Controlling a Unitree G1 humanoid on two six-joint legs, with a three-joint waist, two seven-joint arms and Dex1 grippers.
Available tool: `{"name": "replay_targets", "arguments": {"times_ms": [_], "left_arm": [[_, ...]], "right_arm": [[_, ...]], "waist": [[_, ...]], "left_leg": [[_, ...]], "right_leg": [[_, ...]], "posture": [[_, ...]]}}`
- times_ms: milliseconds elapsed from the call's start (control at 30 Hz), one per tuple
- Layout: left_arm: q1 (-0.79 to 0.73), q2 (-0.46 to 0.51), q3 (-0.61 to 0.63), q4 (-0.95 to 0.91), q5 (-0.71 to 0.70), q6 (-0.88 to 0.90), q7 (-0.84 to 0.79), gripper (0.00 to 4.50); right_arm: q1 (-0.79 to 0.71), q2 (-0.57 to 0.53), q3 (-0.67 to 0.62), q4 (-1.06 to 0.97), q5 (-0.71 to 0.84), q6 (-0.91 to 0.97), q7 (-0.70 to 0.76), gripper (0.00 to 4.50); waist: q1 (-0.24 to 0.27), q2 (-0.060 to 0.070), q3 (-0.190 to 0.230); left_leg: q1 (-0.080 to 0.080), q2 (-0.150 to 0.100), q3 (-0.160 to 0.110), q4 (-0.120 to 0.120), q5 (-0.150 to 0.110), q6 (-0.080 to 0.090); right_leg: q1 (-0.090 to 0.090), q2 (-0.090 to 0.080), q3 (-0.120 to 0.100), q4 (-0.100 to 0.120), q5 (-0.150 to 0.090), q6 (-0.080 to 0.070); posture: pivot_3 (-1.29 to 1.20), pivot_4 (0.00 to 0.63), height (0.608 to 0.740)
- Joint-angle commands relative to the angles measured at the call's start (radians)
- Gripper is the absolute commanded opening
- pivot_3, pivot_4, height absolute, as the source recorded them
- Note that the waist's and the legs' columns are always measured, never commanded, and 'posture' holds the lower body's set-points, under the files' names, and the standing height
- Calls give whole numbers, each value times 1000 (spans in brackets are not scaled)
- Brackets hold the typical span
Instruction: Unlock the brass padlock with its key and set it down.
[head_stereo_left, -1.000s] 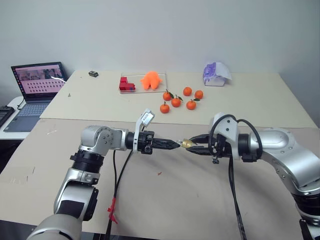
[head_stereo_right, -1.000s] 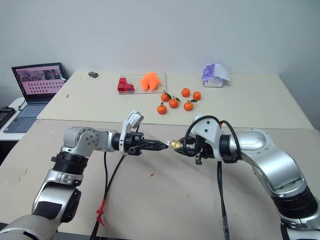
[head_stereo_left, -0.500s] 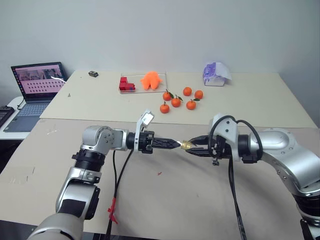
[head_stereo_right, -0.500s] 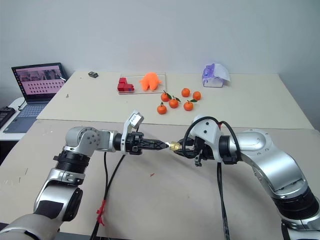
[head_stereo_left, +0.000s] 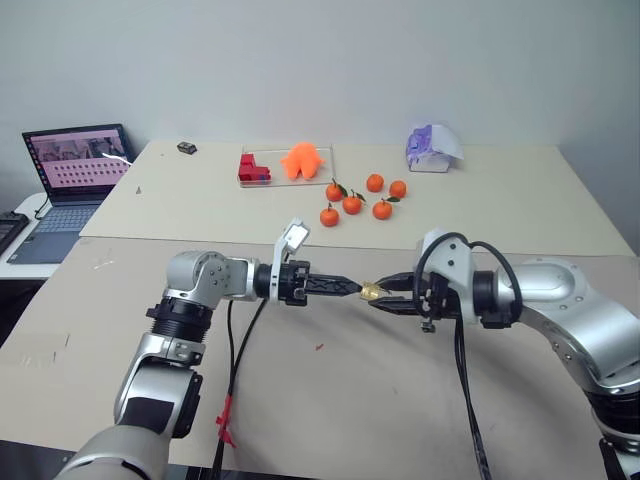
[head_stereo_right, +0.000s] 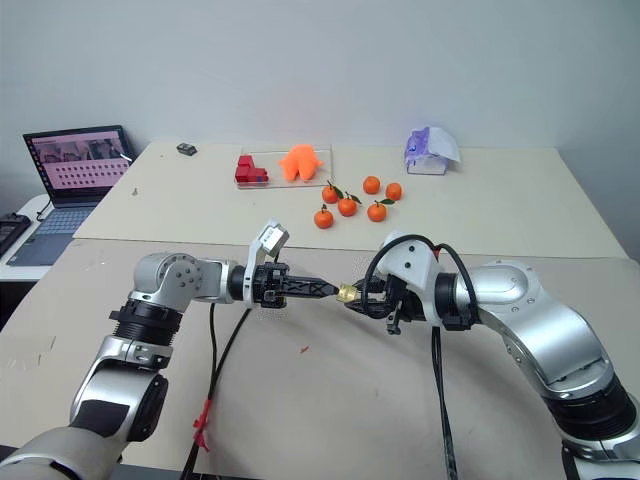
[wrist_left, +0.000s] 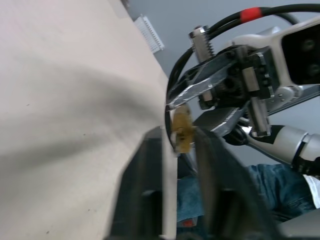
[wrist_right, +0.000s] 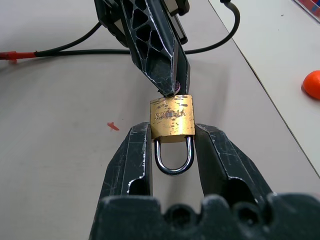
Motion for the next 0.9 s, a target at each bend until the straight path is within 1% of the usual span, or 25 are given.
{"name": "replay_targets", "arguments": {"times_ms": [33,567,600,667,767,900], "left_arm": [[-8,8,13,-25,-10,0,-7,70],[1,16,-13,-44,14,-26,-14,70],[13,24,-32,-70,37,-83,-34,70],[57,53,-99,-138,122,-270,-97,70],[81,48,-103,-156,152,-381,-116,70],[115,61,-146,-185,222,-523,-150,70]], "right_arm": [[-34,-5,-21,-20,10,-12,3,861],[-37,-17,-35,-5,6,-17,14,861],[-36,-17,-36,-6,6,-18,14,861],[-33,-18,-36,-3,4,-21,15,861],[-33,-17,-35,-1,3,-23,13,861],[-33,-17,-36,-5,7,-20,10,861]], "waist": [[0,0,0],[1,0,0],[1,0,0],[0,0,0],[2,0,0],[2,0,0]], "left_leg": [[0,0,0,0,0,0],[0,0,0,0,0,0],[0,0,0,0,0,0],[0,0,0,0,0,0],[-1,0,0,-1,2,-3],[0,0,0,-1,2,-3]], "right_leg": [[0,0,0,0,0,0],[0,0,0,0,0,0],[0,0,0,0,0,0],[0,0,0,0,0,0],[1,0,0,0,1,-2],[1,0,1,-1,1,-2]], "posture": [[0,150,697],[0,150,697],[0,150,697],[0,150,697],[0,150,697],[0,150,697]]}}
